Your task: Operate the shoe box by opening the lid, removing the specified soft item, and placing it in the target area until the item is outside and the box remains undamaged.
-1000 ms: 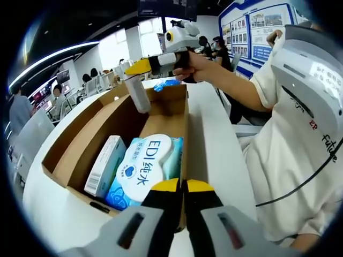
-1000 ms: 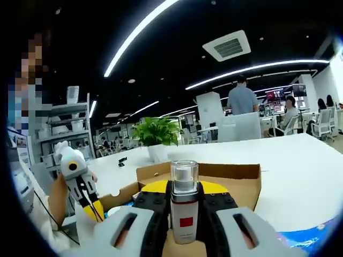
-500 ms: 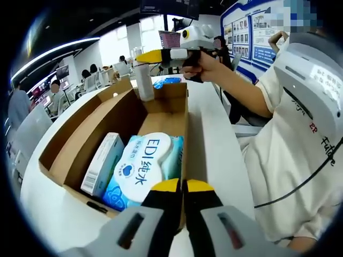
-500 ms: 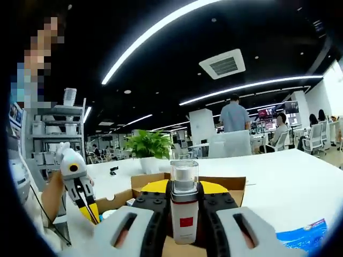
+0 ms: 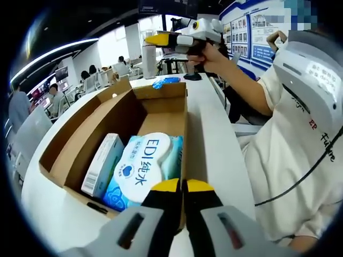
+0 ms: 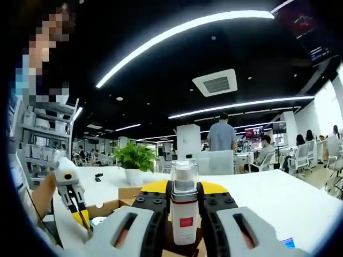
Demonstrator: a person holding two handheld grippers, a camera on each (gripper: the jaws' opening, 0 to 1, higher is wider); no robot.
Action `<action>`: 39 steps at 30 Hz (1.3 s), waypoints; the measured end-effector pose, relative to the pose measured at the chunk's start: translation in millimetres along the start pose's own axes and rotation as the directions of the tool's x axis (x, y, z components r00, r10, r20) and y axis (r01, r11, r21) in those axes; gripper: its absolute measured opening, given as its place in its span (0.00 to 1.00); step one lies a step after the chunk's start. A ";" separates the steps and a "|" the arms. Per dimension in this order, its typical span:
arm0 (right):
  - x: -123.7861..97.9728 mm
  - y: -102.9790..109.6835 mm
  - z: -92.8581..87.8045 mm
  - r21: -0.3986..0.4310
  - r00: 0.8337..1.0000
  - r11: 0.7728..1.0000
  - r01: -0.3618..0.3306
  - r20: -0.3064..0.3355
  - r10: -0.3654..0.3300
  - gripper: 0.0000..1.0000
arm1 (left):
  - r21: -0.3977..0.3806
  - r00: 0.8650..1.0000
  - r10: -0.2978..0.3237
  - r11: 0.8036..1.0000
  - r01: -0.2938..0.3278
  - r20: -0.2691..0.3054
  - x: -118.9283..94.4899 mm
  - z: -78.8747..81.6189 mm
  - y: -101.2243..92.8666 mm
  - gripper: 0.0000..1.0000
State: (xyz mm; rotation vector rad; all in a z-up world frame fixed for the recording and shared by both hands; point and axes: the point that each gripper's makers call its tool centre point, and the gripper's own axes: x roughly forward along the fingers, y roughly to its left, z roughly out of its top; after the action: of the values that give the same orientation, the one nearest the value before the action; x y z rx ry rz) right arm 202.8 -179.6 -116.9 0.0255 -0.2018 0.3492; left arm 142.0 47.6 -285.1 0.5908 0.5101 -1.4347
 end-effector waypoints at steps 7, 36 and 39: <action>-18.1 -25.9 15.5 -0.040 0.997 0.996 0.083 0.005 -0.083 0.19 | 0.002 1.000 0.003 1.000 -0.003 0.003 -0.4 0.1 0.4 0.02; -103.1 -134.3 38.8 -0.193 0.867 0.846 0.498 0.106 -0.487 0.19 | 0.007 1.000 -0.009 1.000 0.009 0.007 -0.6 -0.5 0.2 0.02; -103.7 -134.0 39.2 -0.198 0.867 0.844 0.499 0.106 -0.488 0.19 | 0.006 1.000 -0.010 1.000 0.010 0.005 -0.5 -0.6 0.0 0.02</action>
State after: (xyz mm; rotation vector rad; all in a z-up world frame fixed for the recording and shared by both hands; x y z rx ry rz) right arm 145.7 -342.9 -98.0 -0.1315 -0.2763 -0.1944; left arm 142.0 48.4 -285.2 0.5899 0.5056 -1.4474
